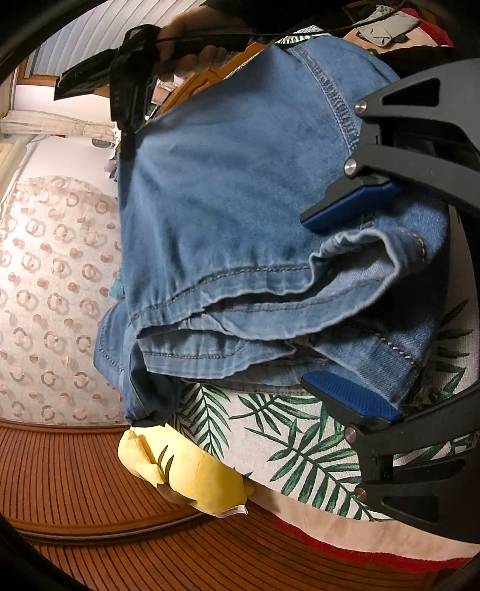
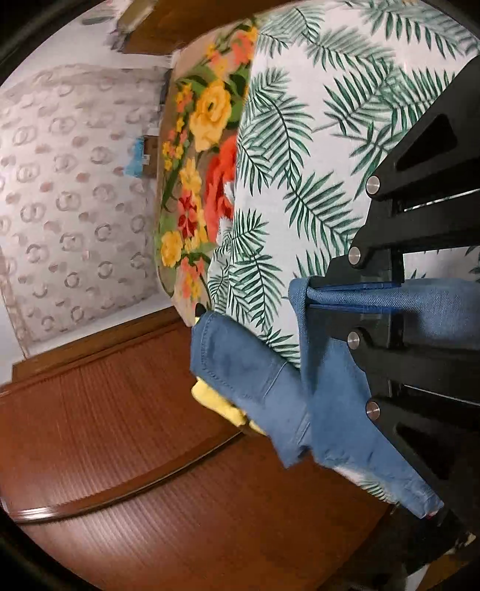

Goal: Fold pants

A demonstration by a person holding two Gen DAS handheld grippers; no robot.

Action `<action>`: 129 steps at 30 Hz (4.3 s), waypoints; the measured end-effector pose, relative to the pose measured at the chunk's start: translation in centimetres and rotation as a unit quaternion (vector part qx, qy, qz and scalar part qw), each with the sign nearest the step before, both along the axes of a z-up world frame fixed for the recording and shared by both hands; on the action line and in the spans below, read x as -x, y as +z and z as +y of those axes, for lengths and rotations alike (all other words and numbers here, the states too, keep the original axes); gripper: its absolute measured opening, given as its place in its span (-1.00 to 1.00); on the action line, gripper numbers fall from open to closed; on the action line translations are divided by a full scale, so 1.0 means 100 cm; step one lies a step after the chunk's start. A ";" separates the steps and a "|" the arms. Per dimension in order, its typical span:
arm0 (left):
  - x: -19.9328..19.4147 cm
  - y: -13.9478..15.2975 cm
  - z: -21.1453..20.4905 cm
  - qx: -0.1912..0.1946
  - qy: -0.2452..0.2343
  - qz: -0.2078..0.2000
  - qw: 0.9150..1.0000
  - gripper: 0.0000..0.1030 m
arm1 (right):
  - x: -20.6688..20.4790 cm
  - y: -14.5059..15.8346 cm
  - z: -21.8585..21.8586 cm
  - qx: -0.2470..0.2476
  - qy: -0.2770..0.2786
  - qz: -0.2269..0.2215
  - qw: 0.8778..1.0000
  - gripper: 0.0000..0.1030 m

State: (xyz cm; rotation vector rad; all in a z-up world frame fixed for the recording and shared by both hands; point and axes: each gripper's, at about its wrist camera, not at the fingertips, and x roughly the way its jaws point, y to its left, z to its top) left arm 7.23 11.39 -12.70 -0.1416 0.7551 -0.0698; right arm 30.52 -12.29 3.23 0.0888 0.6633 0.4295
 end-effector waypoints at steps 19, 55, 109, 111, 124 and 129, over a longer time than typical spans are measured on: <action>0.001 0.008 0.000 -0.016 -0.010 -0.012 1.000 -0.18 | 0.091 -0.043 -0.011 0.111 0.046 0.063 0.991 -0.01; 0.025 0.046 -0.003 -0.023 -0.010 -0.033 0.999 -0.20 | 0.156 -0.031 -0.009 0.003 0.054 0.031 0.998 -0.88; 0.032 0.033 0.038 -0.008 0.022 0.009 1.000 0.23 | 0.048 -0.019 0.125 0.079 0.122 0.012 0.989 0.03; 0.036 0.023 0.040 -0.004 0.027 0.019 0.999 0.23 | 0.037 -0.031 0.130 0.072 0.123 0.034 0.989 0.09; 0.040 0.011 0.044 0.035 0.028 0.015 0.999 0.23 | -0.028 -0.083 0.143 -0.011 0.173 0.144 0.974 0.42; 0.043 0.008 0.049 0.083 0.011 0.006 0.996 -0.19 | -0.026 -0.087 0.147 -0.027 0.196 0.149 0.969 0.10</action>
